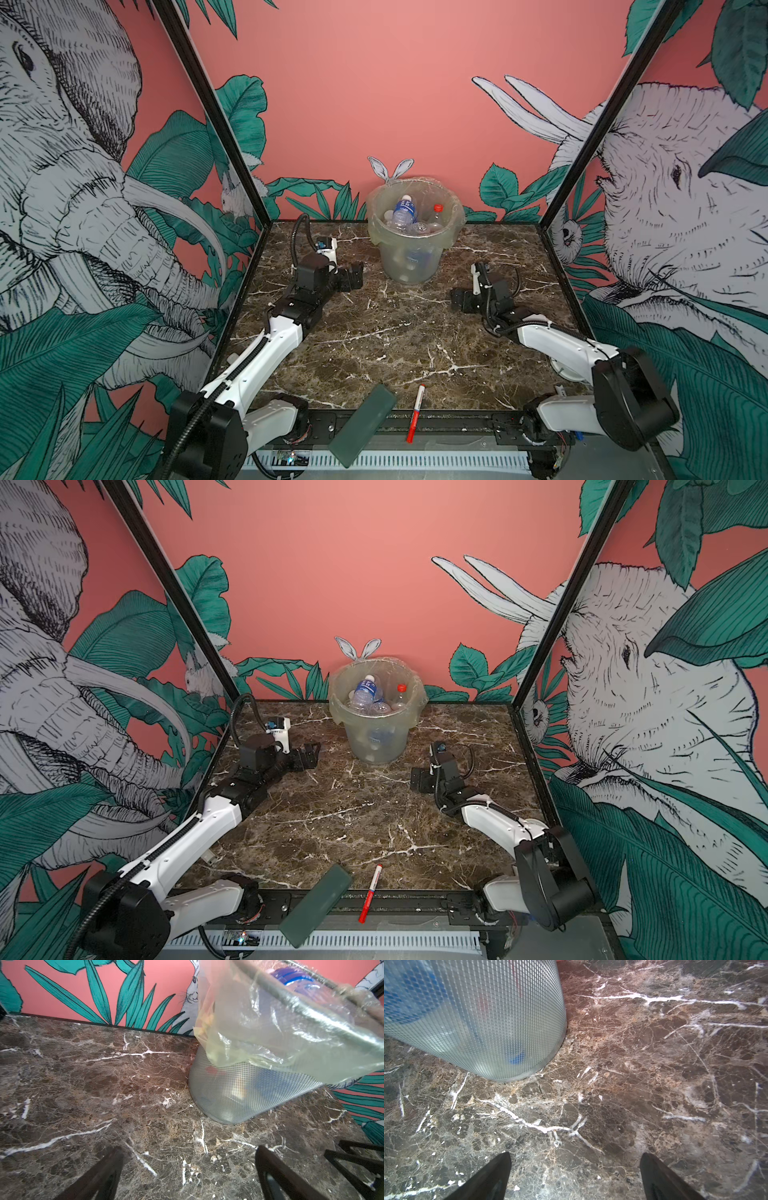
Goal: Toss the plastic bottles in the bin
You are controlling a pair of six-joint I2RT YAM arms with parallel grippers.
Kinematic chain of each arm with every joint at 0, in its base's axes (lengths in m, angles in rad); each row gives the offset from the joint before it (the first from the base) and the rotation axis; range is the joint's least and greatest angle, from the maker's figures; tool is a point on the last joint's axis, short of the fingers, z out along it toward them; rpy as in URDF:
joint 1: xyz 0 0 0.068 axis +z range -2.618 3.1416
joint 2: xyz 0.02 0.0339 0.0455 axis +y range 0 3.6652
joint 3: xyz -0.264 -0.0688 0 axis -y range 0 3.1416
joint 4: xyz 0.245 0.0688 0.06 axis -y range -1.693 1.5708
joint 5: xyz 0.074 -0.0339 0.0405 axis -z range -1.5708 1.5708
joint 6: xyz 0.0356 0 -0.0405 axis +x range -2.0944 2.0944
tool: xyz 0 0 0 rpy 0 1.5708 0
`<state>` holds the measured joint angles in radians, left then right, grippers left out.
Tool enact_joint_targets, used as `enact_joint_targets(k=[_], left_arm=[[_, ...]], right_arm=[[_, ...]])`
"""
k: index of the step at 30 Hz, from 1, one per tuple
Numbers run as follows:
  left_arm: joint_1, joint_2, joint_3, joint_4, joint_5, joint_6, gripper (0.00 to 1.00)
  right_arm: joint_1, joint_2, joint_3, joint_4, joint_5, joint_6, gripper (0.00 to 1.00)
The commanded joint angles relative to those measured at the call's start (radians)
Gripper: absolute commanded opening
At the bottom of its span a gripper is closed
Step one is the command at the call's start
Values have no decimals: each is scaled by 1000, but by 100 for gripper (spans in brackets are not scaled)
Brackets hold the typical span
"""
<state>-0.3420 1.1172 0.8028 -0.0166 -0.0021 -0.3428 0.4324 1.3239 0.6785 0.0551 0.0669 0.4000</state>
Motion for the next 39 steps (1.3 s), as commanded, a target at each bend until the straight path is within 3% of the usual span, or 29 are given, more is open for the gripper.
enact_joint_targets(k=[1, 10, 17, 25, 30, 33, 39], left_arm=[[23, -27, -14, 2, -34, 30, 100], [40, -40, -57, 32, -95, 136, 99], [87, -28, -62, 84, -108, 154, 100], [141, -40, -212, 366, -129, 230, 99], [193, -29, -189, 297, -153, 285, 100], [226, -27, -209, 313, -162, 295, 99], [264, -4, -311, 441, -64, 438, 100]], right_arm=[[-6, -45, 37, -43, 20, -22, 99], [-9, -161, 113, -194, 99, -79, 99], [-48, -166, 223, -296, 145, -112, 99], [-143, -174, 292, -338, 166, -110, 99], [-215, -178, 277, -313, 185, -98, 100], [-228, -182, 225, -251, 197, -153, 100], [-230, -216, 77, -47, 147, -249, 100]])
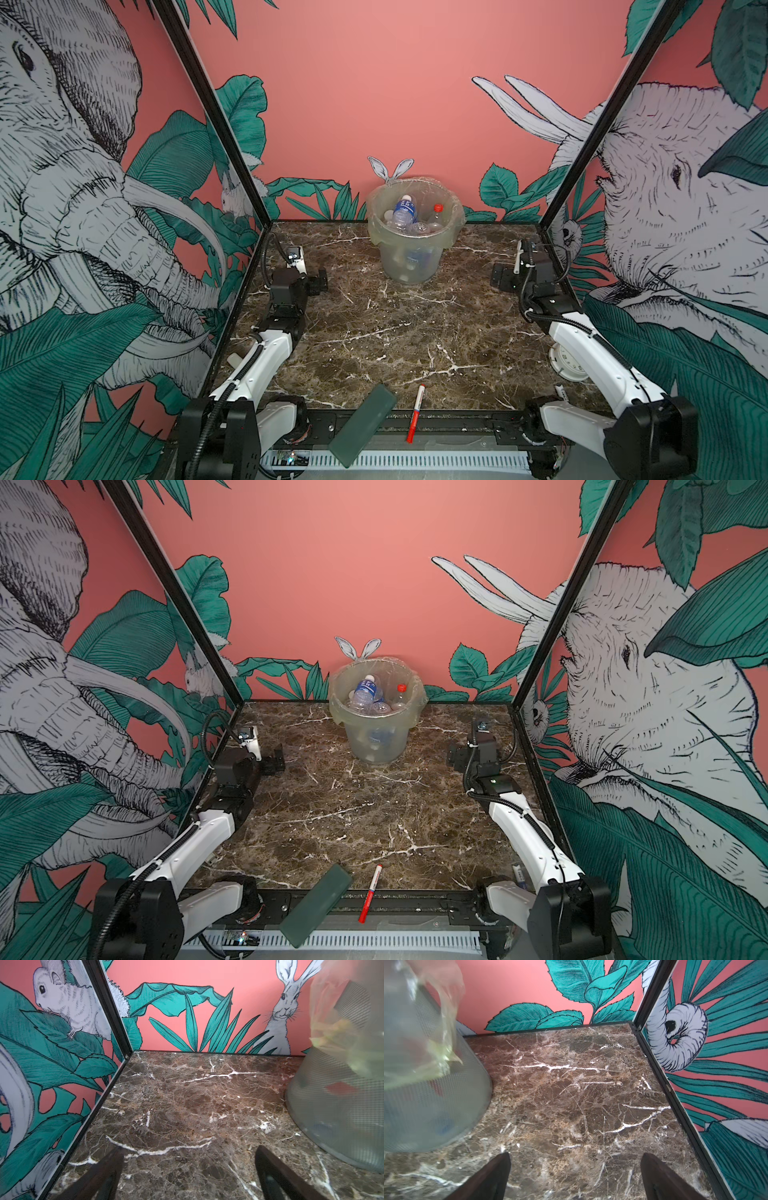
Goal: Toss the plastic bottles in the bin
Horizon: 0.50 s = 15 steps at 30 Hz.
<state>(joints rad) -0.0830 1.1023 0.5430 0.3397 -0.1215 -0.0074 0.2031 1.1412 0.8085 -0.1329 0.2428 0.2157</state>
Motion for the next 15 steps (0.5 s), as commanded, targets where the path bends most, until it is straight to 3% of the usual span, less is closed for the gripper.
enact_joint_targets(k=[1, 5, 8, 15], left_arm=[[7, 22, -63, 103, 56, 111, 99], [13, 65, -93, 138, 42, 124, 100], [27, 102, -154, 269, 60, 125, 100], [82, 292, -122, 371, 177, 116, 100]], right_arm=[[-1, -44, -87, 203, -47, -81, 99], [-1, -85, -156, 274, -23, -99, 99], [-1, -101, -218, 348, -8, -128, 99], [-2, -66, -260, 382, -29, -203, 99]])
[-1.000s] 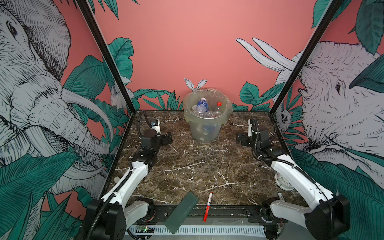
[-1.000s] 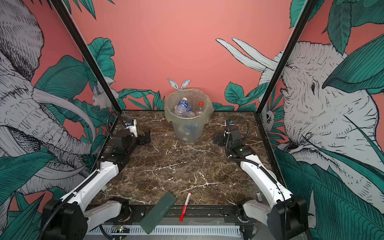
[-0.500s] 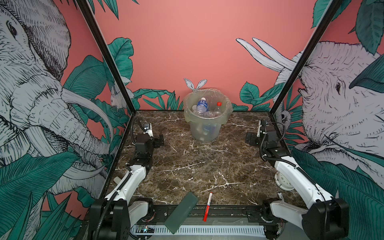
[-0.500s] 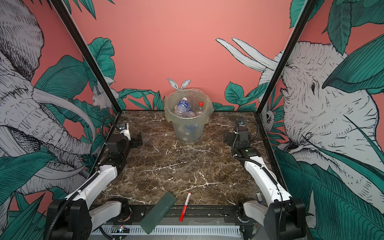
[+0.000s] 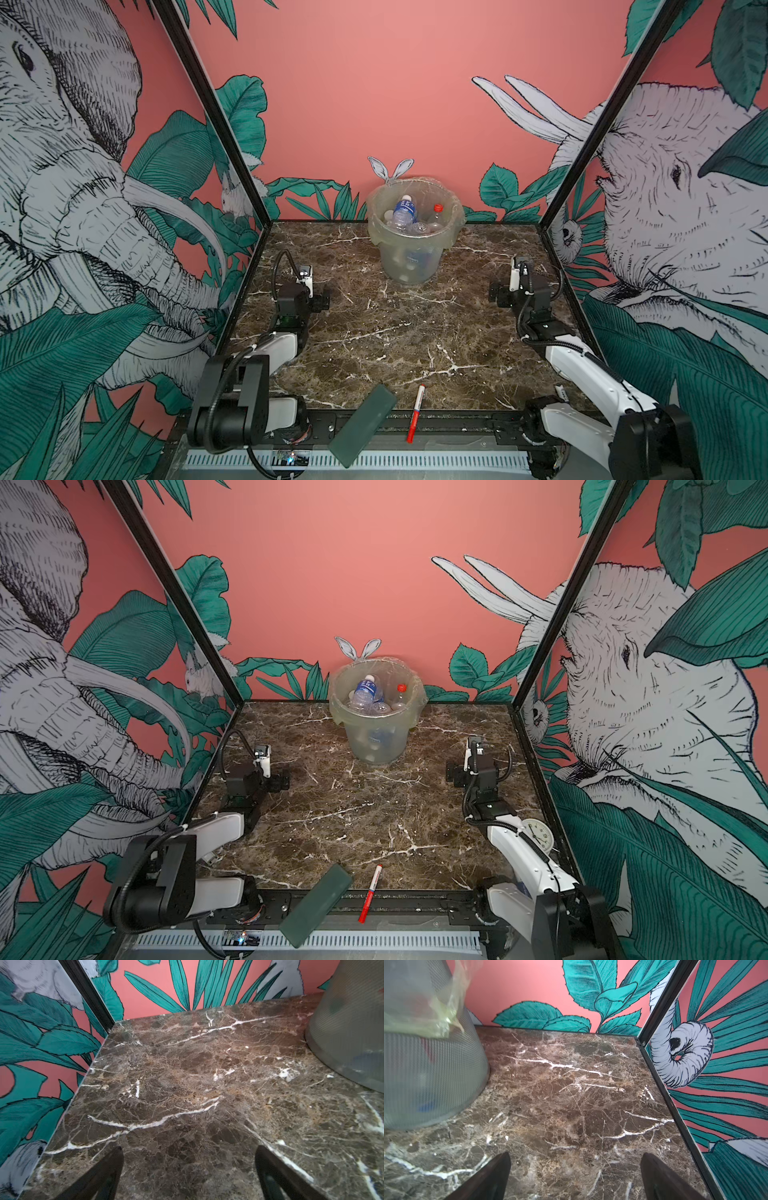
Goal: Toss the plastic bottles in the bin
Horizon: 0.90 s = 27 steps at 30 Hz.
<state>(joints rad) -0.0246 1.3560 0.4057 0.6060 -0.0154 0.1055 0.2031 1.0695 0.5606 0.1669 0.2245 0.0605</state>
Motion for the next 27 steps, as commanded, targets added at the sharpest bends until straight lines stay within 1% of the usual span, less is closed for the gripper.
enact_joint_targets(k=[1, 2, 4, 7, 9, 11, 12, 15, 16, 17, 18, 20, 21, 23, 25, 27], left_arm=[[35, 55, 7, 141, 91, -14, 100], [47, 71, 4, 172, 109, -27, 100], [61, 94, 17, 165, 138, -35, 100], [62, 140, 1, 236, 183, -20, 100], [61, 158, -22, 309, 191, -17, 100], [62, 139, -27, 281, 187, -15, 100], [63, 147, -31, 301, 191, -12, 100], [62, 199, -40, 357, 195, -10, 100], [61, 224, -42, 408, 195, -11, 100], [61, 218, -43, 396, 198, -10, 100], [61, 195, -31, 334, 202, 0, 100], [50, 213, -17, 339, 207, 17, 100], [39, 213, -15, 337, 192, 23, 100], [30, 193, -4, 275, 173, 29, 100], [29, 205, -6, 304, 172, 28, 99], [27, 199, -4, 287, 171, 29, 100]], right_arm=[[-2, 7, -18, 91, -12, -52, 99], [-1, 7, -24, 100, -12, -62, 99], [-1, 6, -30, 112, -1, -90, 99], [-1, 30, -33, 136, 7, -113, 99], [-1, 60, -42, 178, -5, -124, 100], [-1, 95, -47, 215, -22, -134, 100], [-1, 119, -44, 221, -34, -141, 100], [-2, 172, -45, 270, -44, -152, 100], [-2, 184, -47, 290, -46, -155, 100], [-3, 192, -50, 307, -50, -159, 100], [-5, 200, -52, 327, -53, -164, 100], [-10, 216, -53, 346, -53, -172, 100], [-15, 223, -54, 357, -53, -176, 100], [-27, 239, -61, 376, -62, -181, 100], [-41, 257, -71, 400, -78, -189, 100], [-63, 275, -83, 431, -92, -181, 100]])
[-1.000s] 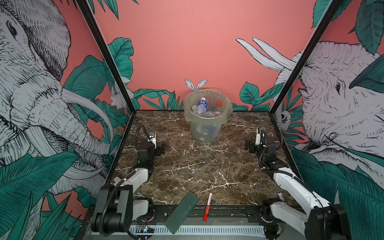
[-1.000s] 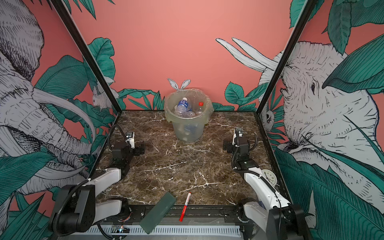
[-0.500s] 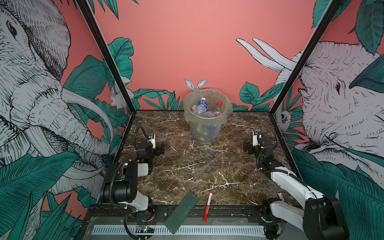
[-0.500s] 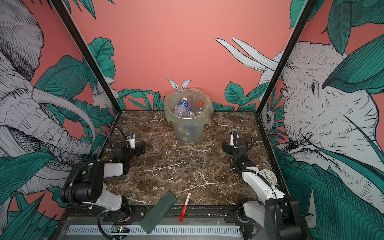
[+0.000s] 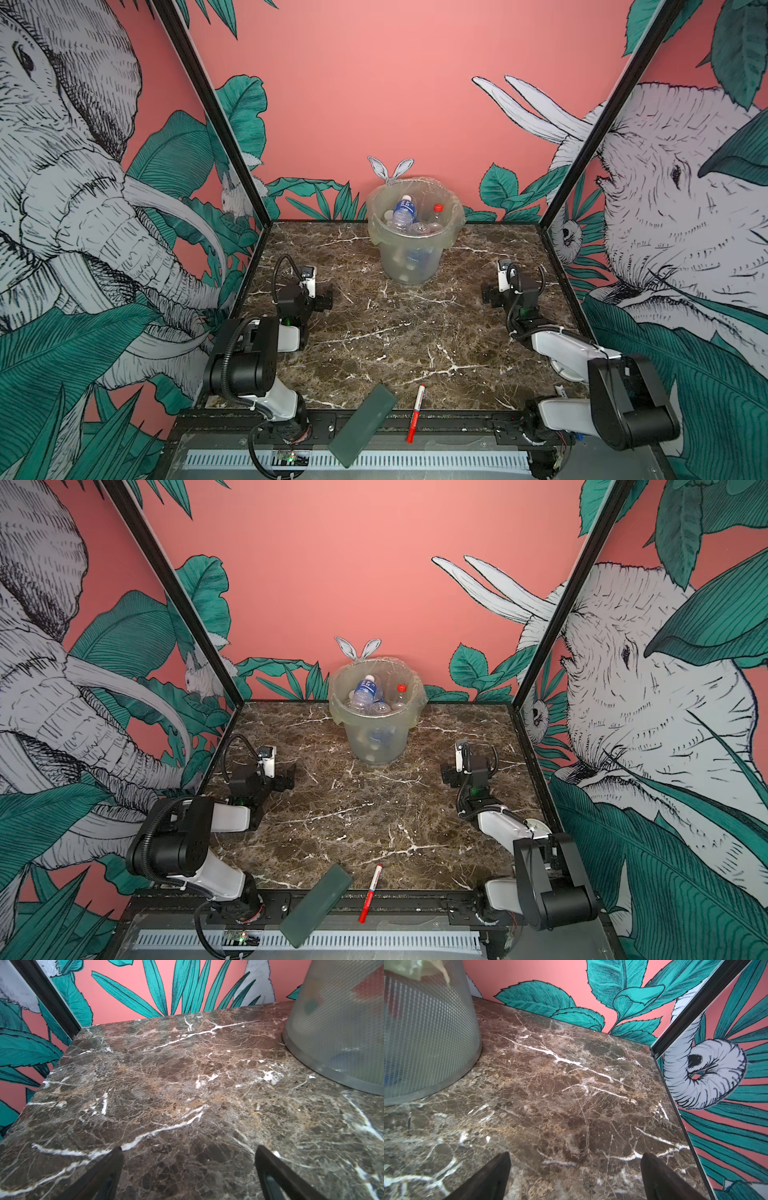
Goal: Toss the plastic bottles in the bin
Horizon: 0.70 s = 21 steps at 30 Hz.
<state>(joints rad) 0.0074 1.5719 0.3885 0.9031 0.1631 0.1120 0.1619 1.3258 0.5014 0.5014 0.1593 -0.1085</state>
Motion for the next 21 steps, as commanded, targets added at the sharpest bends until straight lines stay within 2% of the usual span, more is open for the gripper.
enact_joint_targets(k=[1, 6, 16, 21], left_arm=[[-3, -19, 14, -17, -9, 22, 100], [-4, -16, 13, -10, -8, 21, 100], [-6, -16, 14, -10, -8, 22, 100], [-5, -16, 14, -10, -8, 22, 99]], right_arm=[[-30, 27, -27, 110, -35, -6, 100], [-87, 80, -46, 164, -97, 41, 100], [-111, 220, -126, 440, -108, 67, 100], [-114, 219, -128, 436, -106, 67, 99]])
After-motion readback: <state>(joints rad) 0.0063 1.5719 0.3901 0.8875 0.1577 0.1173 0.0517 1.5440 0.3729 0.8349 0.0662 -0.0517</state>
